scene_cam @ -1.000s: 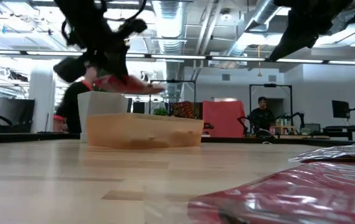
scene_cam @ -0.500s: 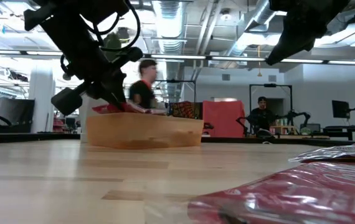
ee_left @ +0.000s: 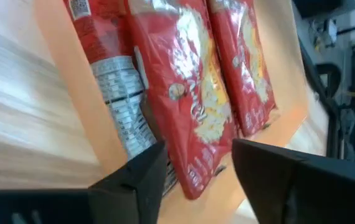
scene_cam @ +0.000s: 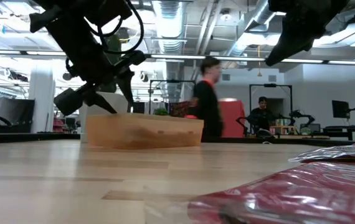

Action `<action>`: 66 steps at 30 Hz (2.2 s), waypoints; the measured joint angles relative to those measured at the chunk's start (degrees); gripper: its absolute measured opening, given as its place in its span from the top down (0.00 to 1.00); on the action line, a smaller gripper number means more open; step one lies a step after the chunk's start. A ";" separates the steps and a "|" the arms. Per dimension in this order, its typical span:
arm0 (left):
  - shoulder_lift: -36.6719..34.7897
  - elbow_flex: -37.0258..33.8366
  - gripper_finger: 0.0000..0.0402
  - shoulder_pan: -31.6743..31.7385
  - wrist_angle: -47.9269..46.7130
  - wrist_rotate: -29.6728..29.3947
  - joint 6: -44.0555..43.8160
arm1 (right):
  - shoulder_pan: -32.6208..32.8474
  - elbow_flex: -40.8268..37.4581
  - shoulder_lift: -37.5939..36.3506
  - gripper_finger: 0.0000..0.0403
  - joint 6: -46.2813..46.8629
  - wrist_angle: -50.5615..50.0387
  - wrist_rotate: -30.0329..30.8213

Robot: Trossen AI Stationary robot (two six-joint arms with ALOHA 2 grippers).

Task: Sort popcorn bags into baskets
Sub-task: Put the popcorn bag into the orange bin

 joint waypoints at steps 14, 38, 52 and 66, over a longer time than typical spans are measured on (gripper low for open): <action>-0.78 4.48 0.46 -7.21 23.89 9.10 32.02 | 4.99 -6.50 -0.04 0.93 12.66 -1.61 -21.64; 1.82 11.39 0.46 -12.30 22.61 19.19 41.84 | 29.38 -14.66 15.25 0.95 52.94 13.40 -22.81; 2.92 11.37 0.46 -18.08 10.78 16.75 41.11 | 11.19 0.39 33.52 0.96 32.10 27.14 -22.31; 13.24 11.23 0.46 -22.88 6.83 21.55 30.66 | 4.94 20.45 39.12 0.93 16.16 13.88 -20.94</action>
